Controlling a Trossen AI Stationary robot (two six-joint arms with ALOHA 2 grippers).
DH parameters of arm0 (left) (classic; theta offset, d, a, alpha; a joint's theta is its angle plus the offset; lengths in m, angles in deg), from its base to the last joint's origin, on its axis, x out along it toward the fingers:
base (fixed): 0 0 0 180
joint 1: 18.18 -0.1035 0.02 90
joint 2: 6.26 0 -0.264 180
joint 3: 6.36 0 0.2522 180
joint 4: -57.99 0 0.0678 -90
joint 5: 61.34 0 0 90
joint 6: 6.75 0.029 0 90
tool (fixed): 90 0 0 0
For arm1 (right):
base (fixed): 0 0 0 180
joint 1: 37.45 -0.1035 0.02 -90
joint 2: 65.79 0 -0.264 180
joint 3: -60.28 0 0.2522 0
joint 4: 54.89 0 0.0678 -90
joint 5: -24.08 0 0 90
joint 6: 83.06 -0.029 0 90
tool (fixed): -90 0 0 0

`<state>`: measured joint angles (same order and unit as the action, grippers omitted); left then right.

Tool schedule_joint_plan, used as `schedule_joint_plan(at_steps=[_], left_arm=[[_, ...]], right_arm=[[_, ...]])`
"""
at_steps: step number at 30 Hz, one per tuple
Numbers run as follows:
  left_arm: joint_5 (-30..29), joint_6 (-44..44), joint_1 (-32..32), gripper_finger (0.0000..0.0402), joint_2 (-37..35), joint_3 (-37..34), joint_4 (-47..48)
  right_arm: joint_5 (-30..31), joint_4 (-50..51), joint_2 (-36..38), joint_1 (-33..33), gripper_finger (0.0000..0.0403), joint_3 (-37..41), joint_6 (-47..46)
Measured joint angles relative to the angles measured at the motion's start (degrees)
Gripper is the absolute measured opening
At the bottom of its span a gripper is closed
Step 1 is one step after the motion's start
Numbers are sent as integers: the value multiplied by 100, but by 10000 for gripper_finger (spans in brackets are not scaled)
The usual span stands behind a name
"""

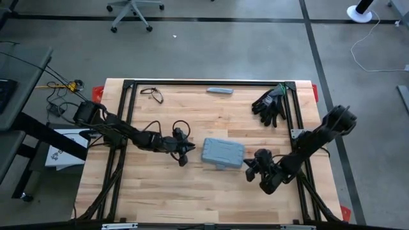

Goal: Prefit tool cases

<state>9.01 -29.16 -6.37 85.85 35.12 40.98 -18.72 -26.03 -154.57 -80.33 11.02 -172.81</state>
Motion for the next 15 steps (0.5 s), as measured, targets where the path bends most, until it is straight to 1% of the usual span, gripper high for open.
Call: schedule_joint_plan(at_steps=[4,11,15], left_arm=[[33,-121,-7,48,382,0,-242],[327,-289,-7,49,1308,58,-1494],[473,-272,-5,48,1605,334,-1569]], right_arm=[[-100,-8,-194,-2,0,0,-170],[-209,-45,-425,15,0,0,-332],[-218,-127,-430,15,0,0,-325]])
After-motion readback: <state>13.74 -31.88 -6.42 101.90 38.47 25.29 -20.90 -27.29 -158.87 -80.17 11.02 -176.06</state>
